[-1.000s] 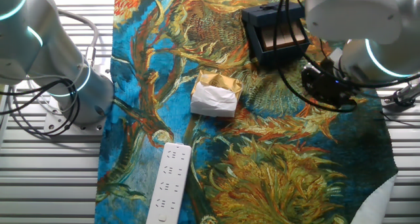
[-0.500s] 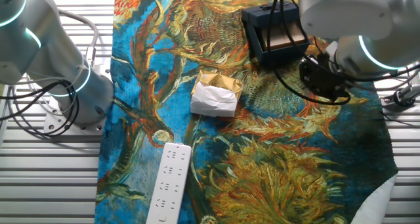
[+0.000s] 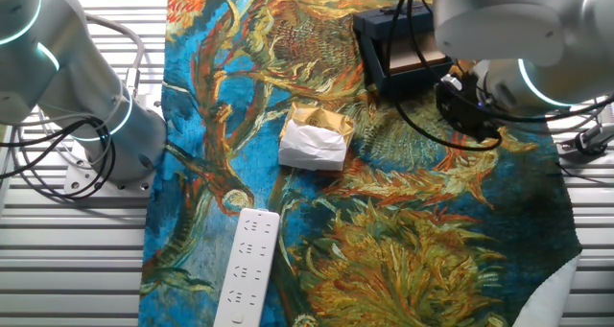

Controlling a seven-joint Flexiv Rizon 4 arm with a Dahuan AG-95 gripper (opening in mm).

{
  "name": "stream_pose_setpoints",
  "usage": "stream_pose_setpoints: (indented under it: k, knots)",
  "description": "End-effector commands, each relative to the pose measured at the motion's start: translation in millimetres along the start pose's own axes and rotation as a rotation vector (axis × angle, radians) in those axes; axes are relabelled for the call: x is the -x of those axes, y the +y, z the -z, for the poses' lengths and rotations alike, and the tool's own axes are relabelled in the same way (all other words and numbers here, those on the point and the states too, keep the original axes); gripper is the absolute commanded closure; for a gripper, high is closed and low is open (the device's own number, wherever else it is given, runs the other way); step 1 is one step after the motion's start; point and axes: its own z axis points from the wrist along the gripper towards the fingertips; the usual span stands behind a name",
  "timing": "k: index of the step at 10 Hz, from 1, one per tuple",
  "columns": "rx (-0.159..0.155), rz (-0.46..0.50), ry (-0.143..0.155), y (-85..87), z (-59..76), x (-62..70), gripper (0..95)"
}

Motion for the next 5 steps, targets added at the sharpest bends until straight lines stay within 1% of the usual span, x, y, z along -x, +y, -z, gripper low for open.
stream_pose_setpoints:
  k: [1,2,3,5]
  knots:
    - [0.015,-0.018,-0.011,5.2,-1.8,4.4,95.0]
    - [0.027,-0.042,-0.018,9.7,-1.8,6.5,95.0]
    - [0.051,-0.082,-0.034,16.4,-2.0,9.8,95.0]
    - [0.080,-0.111,-0.051,21.0,-1.1,12.2,95.0]
